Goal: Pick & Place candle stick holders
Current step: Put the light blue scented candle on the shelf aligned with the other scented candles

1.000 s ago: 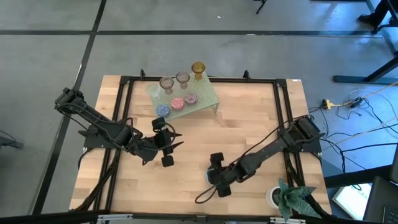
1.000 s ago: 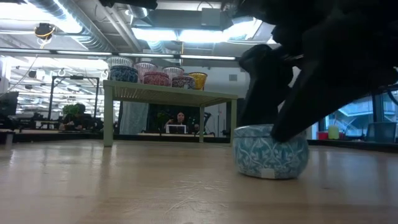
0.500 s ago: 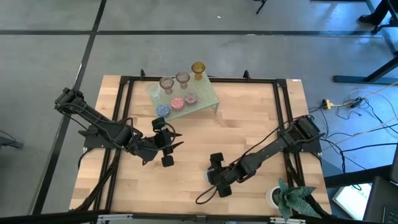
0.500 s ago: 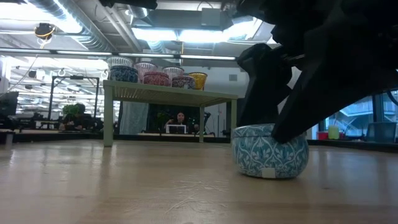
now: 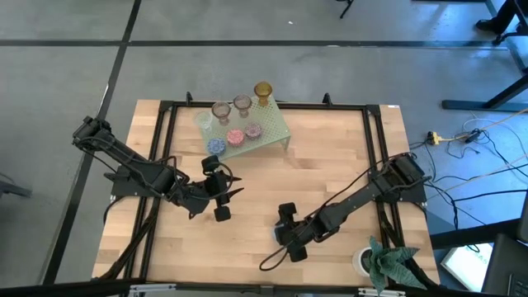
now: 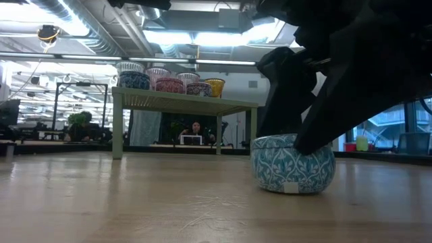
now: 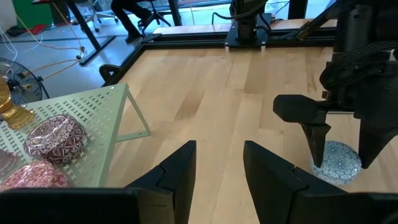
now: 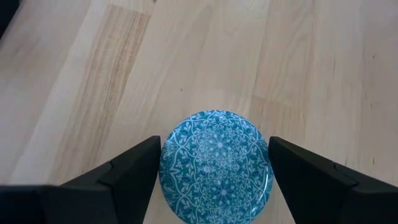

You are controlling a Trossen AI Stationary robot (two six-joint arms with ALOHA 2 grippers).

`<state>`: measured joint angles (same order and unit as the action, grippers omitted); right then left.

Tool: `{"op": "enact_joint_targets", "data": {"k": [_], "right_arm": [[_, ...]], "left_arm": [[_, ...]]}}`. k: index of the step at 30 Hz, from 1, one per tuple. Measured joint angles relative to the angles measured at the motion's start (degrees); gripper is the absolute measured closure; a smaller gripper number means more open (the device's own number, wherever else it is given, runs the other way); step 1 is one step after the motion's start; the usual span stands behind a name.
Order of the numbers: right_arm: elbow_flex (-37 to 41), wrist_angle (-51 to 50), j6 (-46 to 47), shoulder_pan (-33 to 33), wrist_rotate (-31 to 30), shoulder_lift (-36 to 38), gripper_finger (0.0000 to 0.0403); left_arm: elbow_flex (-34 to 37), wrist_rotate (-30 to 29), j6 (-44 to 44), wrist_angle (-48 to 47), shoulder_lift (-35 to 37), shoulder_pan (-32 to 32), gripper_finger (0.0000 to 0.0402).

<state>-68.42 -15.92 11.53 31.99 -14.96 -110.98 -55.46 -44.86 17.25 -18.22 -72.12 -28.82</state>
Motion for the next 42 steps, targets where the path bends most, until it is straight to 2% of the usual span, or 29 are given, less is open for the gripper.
{"op": "enact_joint_targets", "data": {"k": [13,16,19,25,31,42], "right_arm": [[-0.09,-1.21,0.12,0.05,-0.46,0.11,0.0104],[-0.04,-0.97,-0.02,0.35,-2.2,0.04,0.01],[0.0,-0.59,-0.04,0.37,-2.86,-0.02,0.0079],[0.0,-0.2,0.39,0.48,-3.23,-0.02,0.001],[0.0,-2.54,6.0,0.48,-0.18,-0.01,0.0018],[0.0,-2.6,6.23,-0.19,1.04,-0.32,0.0019]], "left_arm": [[0.0,0.0,-0.01,0.02,0.0,0.0,0.0272],[0.0,0.0,-0.02,0.02,0.0,-0.01,0.0272],[0.0,0.0,0.0,0.02,0.0,0.0,0.0272],[0.0,0.01,-0.01,0.02,0.0,-0.01,0.0272],[0.0,0.0,0.0,0.02,0.0,0.0,0.0272],[0.0,0.0,0.0,0.02,0.0,0.0,0.0272]]}}
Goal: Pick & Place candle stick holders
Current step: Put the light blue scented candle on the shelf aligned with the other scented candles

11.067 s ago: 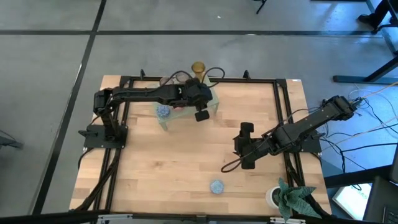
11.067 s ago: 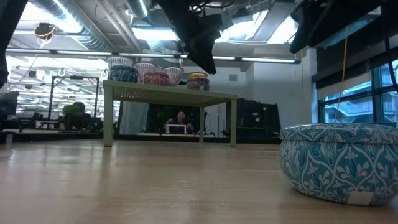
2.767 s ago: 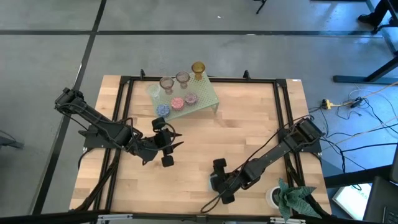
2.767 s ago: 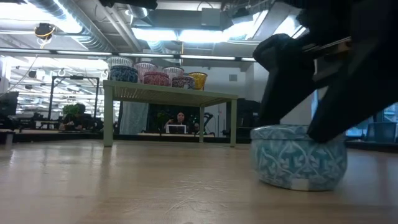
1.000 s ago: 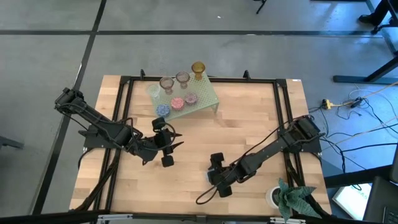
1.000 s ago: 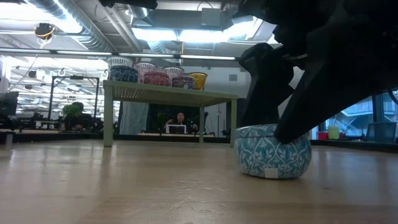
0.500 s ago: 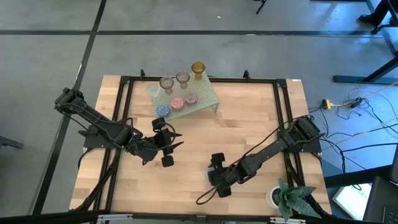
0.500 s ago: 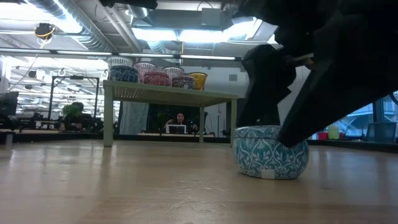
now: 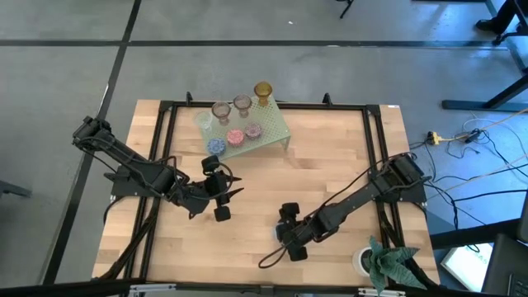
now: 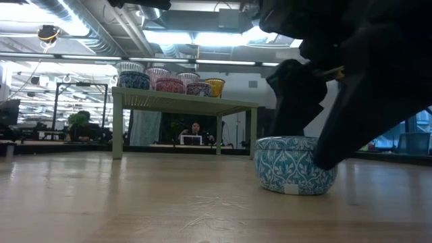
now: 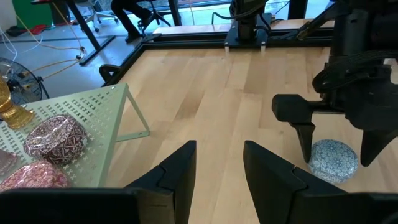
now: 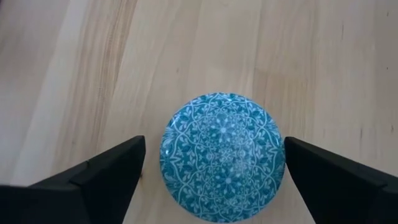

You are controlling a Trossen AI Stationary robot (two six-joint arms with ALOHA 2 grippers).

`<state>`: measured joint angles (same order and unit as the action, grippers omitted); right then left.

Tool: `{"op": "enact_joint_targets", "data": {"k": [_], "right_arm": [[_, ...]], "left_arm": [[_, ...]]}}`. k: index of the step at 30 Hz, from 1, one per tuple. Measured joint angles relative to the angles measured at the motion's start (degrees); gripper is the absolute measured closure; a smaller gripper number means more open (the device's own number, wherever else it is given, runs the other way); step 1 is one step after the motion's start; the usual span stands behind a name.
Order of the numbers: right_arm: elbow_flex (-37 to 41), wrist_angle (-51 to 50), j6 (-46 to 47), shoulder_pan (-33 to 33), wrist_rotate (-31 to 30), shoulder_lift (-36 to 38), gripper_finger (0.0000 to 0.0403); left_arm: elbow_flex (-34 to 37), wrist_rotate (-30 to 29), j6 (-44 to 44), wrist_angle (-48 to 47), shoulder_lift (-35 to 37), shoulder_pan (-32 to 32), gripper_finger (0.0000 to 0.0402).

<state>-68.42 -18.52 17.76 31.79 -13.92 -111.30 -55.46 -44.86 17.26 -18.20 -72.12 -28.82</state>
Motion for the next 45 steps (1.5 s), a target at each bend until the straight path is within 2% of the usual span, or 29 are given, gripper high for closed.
{"op": "enact_joint_targets", "data": {"k": [12,17,22,31,38,45], "right_arm": [[1.97,0.67,1.61,-0.51,0.06,-0.01,0.0025],[3.96,1.5,3.1,-0.51,1.93,-0.01,0.0055],[3.98,6.73,2.84,-0.83,2.94,-0.01,0.0086],[3.98,7.75,1.51,-1.9,2.67,-0.01,0.008],[3.98,7.95,1.37,-3.24,3.75,-0.01,0.0104],[3.98,7.95,1.33,-4.26,4.94,-0.01,0.0102]], "left_arm": [[0.0,0.0,0.0,0.0,0.01,-0.01,0.0272],[0.0,0.0,0.0,-0.02,0.01,0.0,0.0272],[0.0,0.01,0.0,0.0,0.0,-0.01,0.0272],[0.0,0.0,0.0,0.0,0.01,0.0,0.0272],[0.0,-0.01,-0.02,0.13,0.01,0.0,0.0272],[0.0,0.0,-0.02,0.44,0.04,0.13,0.0272]]}}
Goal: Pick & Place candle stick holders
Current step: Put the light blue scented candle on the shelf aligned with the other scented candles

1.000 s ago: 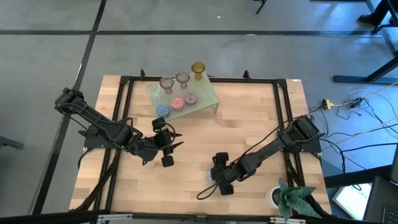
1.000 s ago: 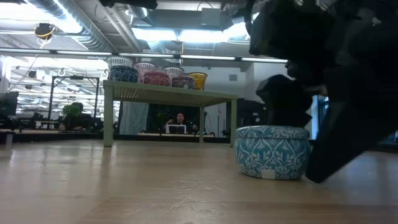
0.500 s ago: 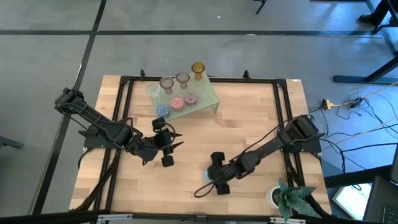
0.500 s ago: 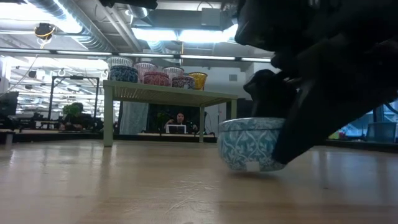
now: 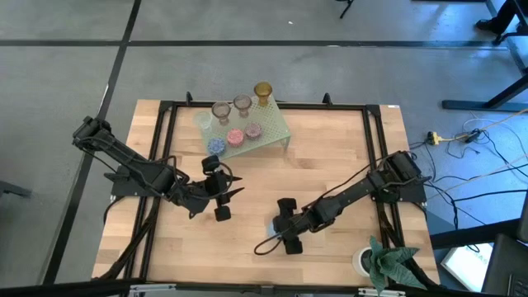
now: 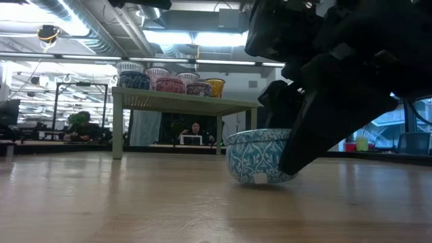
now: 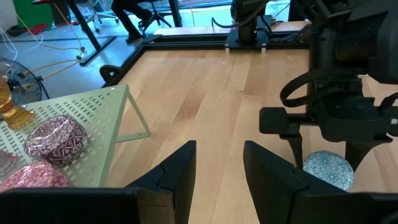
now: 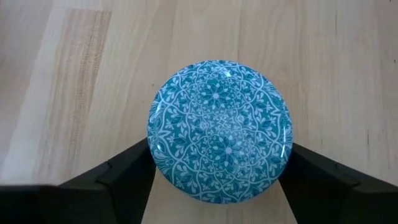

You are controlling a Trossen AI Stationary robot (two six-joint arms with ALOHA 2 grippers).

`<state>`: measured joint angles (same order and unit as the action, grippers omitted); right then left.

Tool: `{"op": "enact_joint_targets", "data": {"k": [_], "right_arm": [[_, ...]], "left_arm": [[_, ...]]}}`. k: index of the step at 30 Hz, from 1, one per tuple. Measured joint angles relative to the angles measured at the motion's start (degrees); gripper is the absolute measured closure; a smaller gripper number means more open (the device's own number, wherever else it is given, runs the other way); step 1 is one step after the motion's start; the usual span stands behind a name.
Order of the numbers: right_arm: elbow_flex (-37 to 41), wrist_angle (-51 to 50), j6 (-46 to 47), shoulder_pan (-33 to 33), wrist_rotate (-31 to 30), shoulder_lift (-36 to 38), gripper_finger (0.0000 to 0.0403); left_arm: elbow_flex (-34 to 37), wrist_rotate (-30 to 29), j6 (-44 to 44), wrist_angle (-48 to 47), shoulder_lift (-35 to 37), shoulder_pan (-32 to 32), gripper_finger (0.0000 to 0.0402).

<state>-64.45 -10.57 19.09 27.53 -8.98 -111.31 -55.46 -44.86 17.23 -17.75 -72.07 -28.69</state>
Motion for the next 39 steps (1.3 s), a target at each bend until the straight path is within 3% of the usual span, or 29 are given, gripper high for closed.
{"op": "enact_joint_targets", "data": {"k": [12,23,29,39], "right_arm": [[-3.94,-4.98,-1.59,0.0,-0.27,0.79,0.0102],[-20.31,-36.05,-4.51,0.0,-9.87,0.85,0.0101],[-26.27,-50.57,-7.55,-0.27,-21.86,0.85,0.0101],[-31.52,-72.44,-7.98,-8.36,-30.14,1.6,0.0101]], "left_arm": [[0.0,0.0,0.0,-0.03,0.0,-0.02,0.0272],[0.0,0.0,2.34,-0.05,0.0,0.04,0.0272],[0.0,0.37,3.15,-0.03,0.0,-0.15,0.0272],[0.0,7.21,6.21,0.06,0.0,-0.15,0.0272]]}}
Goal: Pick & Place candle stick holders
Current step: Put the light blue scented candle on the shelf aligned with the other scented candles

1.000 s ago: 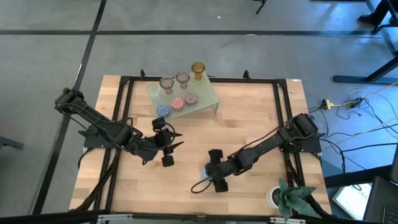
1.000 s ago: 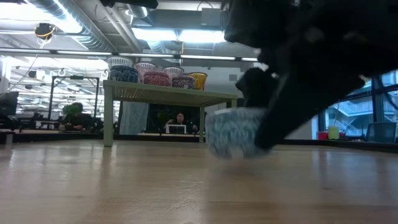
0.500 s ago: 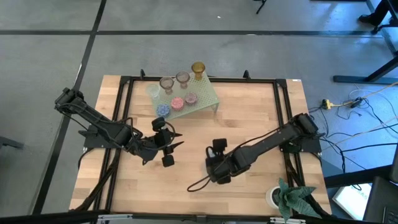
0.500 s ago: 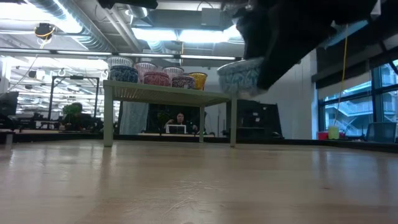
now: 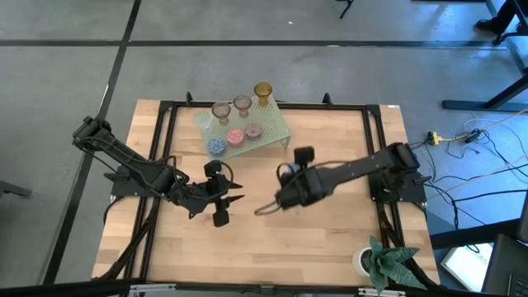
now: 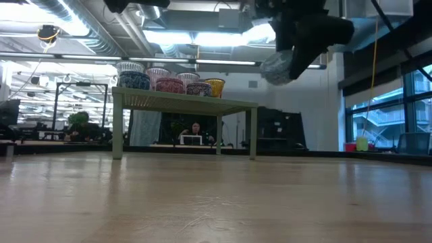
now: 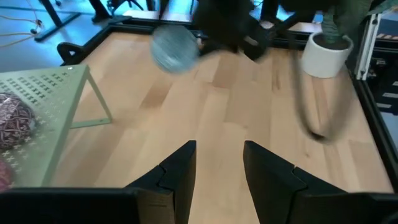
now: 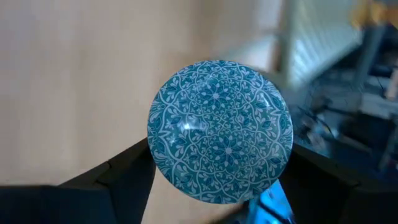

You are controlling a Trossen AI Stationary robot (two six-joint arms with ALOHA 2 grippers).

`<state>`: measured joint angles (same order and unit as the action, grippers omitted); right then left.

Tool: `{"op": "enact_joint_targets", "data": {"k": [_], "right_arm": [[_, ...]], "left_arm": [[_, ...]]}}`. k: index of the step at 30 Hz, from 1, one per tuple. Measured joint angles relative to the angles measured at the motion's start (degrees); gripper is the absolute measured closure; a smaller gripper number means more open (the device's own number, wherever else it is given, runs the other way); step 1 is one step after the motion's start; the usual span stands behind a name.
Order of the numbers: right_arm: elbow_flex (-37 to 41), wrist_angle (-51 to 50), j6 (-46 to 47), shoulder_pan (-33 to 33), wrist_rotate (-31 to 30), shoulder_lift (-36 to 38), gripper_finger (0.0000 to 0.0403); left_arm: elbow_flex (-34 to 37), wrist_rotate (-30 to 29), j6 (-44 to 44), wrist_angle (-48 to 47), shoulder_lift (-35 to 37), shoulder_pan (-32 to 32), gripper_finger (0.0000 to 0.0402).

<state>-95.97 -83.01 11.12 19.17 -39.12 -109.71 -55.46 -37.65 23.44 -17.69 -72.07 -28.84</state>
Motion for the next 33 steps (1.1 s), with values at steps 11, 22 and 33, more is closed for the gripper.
{"op": "enact_joint_targets", "data": {"k": [11,22,33], "right_arm": [[-0.28,12.56,-15.83,-14.28,-0.79,8.7,0.0101],[-0.26,31.48,-27.03,-31.4,25.31,8.08,0.0101],[6.6,41.03,-27.04,-37.19,34.23,7.41,0.0101]], "left_arm": [[0.0,-0.15,0.06,0.15,0.0,0.48,0.0272],[0.0,2.31,0.87,0.11,0.0,0.33,0.0272],[0.0,2.8,1.4,0.02,0.0,0.33,0.0272]]}}
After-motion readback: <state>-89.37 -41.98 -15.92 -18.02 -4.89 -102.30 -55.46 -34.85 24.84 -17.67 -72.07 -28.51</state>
